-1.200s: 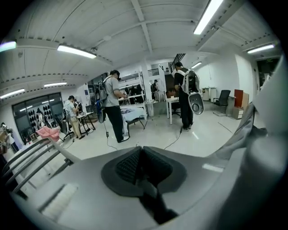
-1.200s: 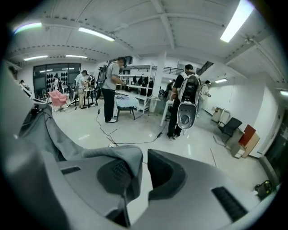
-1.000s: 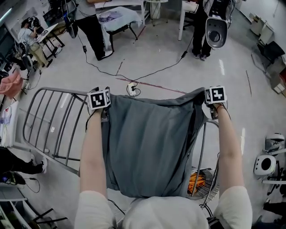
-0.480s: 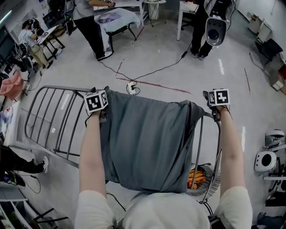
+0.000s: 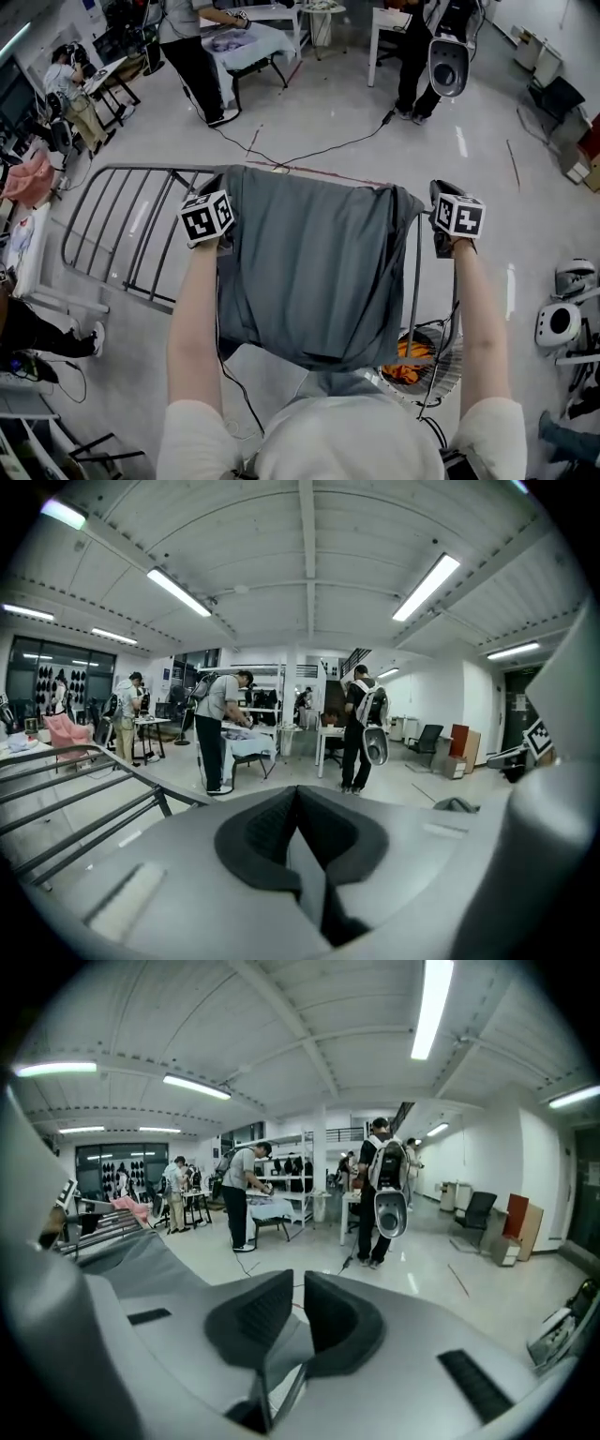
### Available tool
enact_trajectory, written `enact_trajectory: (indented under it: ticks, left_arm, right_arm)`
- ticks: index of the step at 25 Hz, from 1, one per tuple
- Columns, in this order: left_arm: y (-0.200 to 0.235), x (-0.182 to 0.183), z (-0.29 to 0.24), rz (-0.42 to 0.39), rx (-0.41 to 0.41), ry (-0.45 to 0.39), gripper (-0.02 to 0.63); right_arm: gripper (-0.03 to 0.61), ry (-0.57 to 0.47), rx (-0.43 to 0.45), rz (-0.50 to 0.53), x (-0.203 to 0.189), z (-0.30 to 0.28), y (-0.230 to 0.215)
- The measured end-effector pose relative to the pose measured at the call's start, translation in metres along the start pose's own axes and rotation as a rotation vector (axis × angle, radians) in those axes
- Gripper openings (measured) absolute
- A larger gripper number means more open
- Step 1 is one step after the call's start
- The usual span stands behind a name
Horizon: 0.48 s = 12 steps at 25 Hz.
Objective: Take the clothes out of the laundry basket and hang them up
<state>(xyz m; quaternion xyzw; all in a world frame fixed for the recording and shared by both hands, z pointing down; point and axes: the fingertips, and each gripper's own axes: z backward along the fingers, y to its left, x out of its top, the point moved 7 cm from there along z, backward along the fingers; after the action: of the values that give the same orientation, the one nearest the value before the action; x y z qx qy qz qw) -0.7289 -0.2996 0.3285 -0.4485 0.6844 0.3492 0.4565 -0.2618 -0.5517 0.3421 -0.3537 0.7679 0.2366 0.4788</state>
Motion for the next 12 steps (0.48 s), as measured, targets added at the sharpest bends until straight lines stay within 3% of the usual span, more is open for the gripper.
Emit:
enact_trajectory:
  ticks: [3, 12]
  left_arm:
    - [-0.013, -0.007, 0.037, -0.020, -0.045, -0.025, 0.012]
    - [-0.052, -0.038, 0.159, -0.057, -0.159, -0.080, 0.011]
  right_arm:
    - [0.004, -0.054, 0.003, 0.001, -0.013, 0.047, 0.019]
    - [0.002, -0.162, 0.040, -0.033, -0.062, 0.191, 0.094]
